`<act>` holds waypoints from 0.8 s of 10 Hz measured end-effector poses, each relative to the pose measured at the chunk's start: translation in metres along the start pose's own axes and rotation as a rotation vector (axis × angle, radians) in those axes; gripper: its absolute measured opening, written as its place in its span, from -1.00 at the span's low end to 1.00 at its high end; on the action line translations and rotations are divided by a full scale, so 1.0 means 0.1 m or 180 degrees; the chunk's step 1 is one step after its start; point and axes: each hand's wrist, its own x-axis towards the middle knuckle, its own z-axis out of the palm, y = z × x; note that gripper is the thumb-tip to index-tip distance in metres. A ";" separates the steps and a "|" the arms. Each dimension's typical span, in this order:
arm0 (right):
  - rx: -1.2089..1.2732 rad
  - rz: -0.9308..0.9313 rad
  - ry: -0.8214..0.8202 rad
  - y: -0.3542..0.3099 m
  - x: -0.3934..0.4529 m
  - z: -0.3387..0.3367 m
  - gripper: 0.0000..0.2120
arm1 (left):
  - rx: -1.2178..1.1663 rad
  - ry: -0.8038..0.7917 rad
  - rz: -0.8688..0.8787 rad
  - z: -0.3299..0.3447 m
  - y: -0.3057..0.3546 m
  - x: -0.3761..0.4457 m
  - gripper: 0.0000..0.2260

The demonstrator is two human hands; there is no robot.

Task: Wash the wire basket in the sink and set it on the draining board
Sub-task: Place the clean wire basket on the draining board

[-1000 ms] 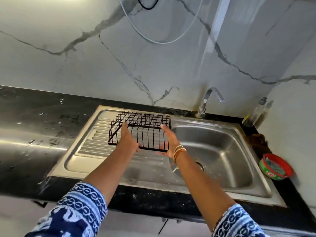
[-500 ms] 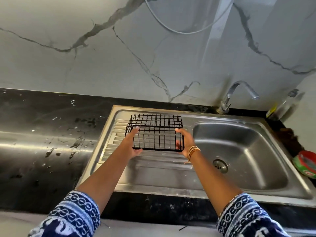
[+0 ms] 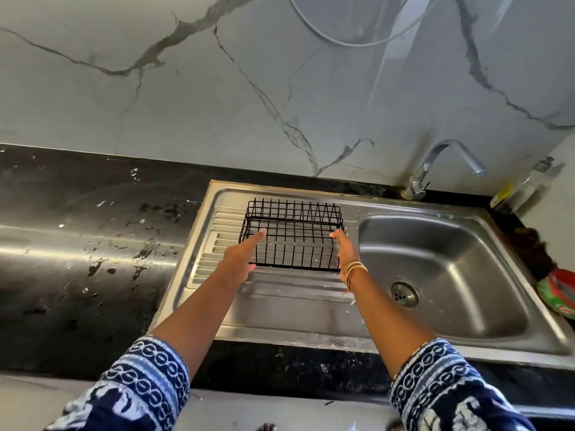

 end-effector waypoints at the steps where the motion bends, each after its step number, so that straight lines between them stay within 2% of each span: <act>1: -0.0243 0.0033 0.0103 0.05 0.05 -0.03 -0.55 | 0.0063 0.0039 0.0017 -0.03 -0.14 0.22 0.07; 2: -0.0270 0.0061 0.0091 0.07 0.09 -0.05 -0.76 | 0.0328 0.0115 -0.0078 -0.02 -0.25 0.35 0.12; 4: -0.0275 0.0224 -0.0114 0.23 0.38 -0.13 -0.70 | 0.0669 0.0239 -0.0059 -0.01 -0.11 0.11 0.04; 5: -0.0341 0.0203 -0.0028 0.10 0.18 -0.09 -0.68 | 0.0779 0.0218 -0.0052 0.00 -0.11 0.09 0.11; 6: -0.0337 0.0036 0.0139 0.06 0.07 -0.07 -0.64 | 0.0686 0.0291 -0.0049 0.01 -0.12 0.11 0.05; 7: -0.0449 -0.0098 0.0299 0.18 -0.01 -0.10 -0.40 | 0.0883 0.0520 -0.0010 0.04 -0.17 0.05 -0.08; 8: -0.0774 -0.0213 0.0267 0.23 -0.12 -0.11 -0.32 | 0.1276 0.0678 0.0092 0.13 -0.20 -0.11 -0.18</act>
